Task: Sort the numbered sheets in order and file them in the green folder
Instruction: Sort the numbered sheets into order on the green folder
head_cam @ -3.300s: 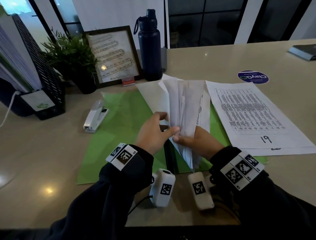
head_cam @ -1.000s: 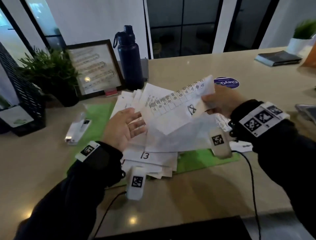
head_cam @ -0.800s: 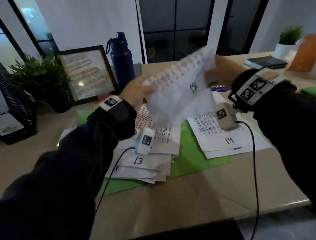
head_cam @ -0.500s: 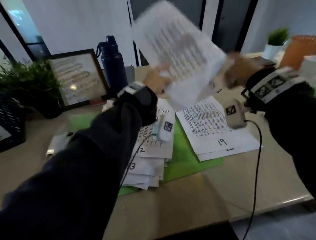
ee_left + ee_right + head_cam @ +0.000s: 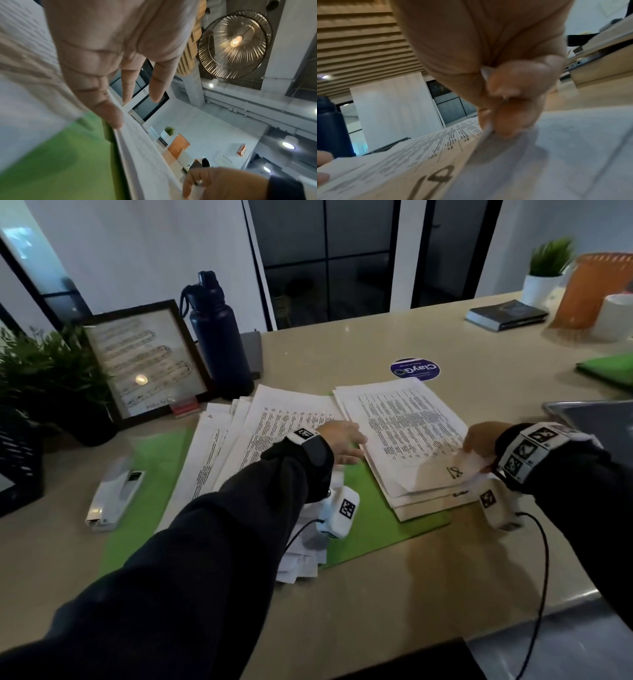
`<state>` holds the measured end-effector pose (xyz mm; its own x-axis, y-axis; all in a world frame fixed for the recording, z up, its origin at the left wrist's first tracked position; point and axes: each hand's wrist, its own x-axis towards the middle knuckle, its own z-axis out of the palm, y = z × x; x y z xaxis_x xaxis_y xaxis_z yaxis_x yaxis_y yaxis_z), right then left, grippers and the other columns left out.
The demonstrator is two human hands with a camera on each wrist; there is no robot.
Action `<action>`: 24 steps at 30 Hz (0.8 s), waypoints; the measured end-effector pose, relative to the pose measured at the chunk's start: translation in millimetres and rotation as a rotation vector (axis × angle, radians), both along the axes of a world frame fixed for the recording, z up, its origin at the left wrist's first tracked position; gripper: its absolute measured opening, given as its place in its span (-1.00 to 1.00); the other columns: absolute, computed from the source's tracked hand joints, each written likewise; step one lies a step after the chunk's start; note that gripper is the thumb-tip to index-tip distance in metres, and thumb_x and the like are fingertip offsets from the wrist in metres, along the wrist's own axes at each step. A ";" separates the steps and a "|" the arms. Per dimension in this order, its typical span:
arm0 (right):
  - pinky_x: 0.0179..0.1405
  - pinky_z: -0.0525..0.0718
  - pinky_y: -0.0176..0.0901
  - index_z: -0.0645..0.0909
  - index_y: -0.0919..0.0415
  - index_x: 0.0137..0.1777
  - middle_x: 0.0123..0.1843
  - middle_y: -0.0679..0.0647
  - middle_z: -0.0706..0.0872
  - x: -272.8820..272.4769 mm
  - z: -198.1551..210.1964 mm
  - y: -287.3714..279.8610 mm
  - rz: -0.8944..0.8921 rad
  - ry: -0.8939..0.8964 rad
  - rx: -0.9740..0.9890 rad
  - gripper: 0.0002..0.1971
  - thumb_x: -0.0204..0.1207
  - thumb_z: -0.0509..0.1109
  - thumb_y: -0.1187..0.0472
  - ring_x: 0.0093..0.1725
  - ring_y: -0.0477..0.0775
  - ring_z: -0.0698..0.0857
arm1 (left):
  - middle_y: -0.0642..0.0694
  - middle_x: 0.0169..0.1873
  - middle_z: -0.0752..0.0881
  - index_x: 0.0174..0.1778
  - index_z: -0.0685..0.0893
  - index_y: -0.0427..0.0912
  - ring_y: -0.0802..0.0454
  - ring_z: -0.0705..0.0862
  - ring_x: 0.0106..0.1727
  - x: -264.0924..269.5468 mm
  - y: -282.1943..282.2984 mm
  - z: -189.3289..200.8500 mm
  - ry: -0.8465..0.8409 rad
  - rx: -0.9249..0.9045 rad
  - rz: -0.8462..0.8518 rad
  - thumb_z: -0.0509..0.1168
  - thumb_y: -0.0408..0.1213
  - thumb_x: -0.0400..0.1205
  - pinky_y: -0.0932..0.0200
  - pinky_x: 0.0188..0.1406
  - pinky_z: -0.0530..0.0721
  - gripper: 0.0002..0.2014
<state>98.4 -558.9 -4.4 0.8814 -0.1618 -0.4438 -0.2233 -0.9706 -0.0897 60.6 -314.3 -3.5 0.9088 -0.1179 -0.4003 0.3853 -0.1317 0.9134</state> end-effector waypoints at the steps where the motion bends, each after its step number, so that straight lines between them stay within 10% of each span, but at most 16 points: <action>1: 0.24 0.60 -0.08 0.53 0.35 0.39 0.39 0.24 0.59 0.7 -2.1 -1.8 0.055 -0.008 -0.086 -0.64 0.63 0.25 0.25 0.29 0.21 0.63 | -0.20 0.08 0.60 0.38 0.45 -0.28 -0.03 0.62 -0.29 -1.5 6.0 2.2 0.006 0.018 0.014 0.25 -0.47 0.62 0.25 -0.50 0.65 -0.61; 7: 0.35 0.35 0.10 0.57 0.03 -0.06 0.25 0.11 0.61 -2.4 22.0 22.6 0.203 -0.157 -0.272 -0.74 0.35 0.21 -0.05 0.29 0.25 0.44 | -0.06 0.06 0.63 0.30 0.56 -0.23 -0.02 0.65 -0.13 -16.5 79.8 13.5 -0.053 0.156 0.082 0.28 -0.34 0.63 0.19 -0.25 0.64 -0.70; 14: 0.19 0.41 -0.13 0.49 0.11 0.35 0.40 0.09 0.54 -68.9 55.8 155.4 0.677 -0.111 0.178 -0.56 0.54 0.35 -0.06 0.34 0.12 0.52 | -0.11 -0.09 0.61 0.06 0.65 -0.17 0.02 0.58 -0.22 -60.6 192.5 9.9 -0.007 0.354 0.328 0.30 -0.33 0.59 0.19 -0.28 0.57 -0.86; 24: 0.20 0.60 0.01 0.13 0.07 0.60 0.37 0.18 0.52 -113.8 -1.7 262.6 1.001 0.029 -0.039 -0.11 0.38 0.39 -0.31 0.25 0.21 0.58 | -0.11 -0.20 0.56 0.04 0.58 -0.19 -0.03 0.53 -0.18 -120.7 252.0 -13.7 0.201 0.560 0.351 0.29 -0.26 0.63 0.06 -0.18 0.58 -0.88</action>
<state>-15.4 -296.3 -6.1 0.6087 0.6338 -0.4773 0.6963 -0.7151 -0.0616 -60.0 -62.3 -17.1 0.7570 0.4439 -0.4795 0.6462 -0.3994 0.6503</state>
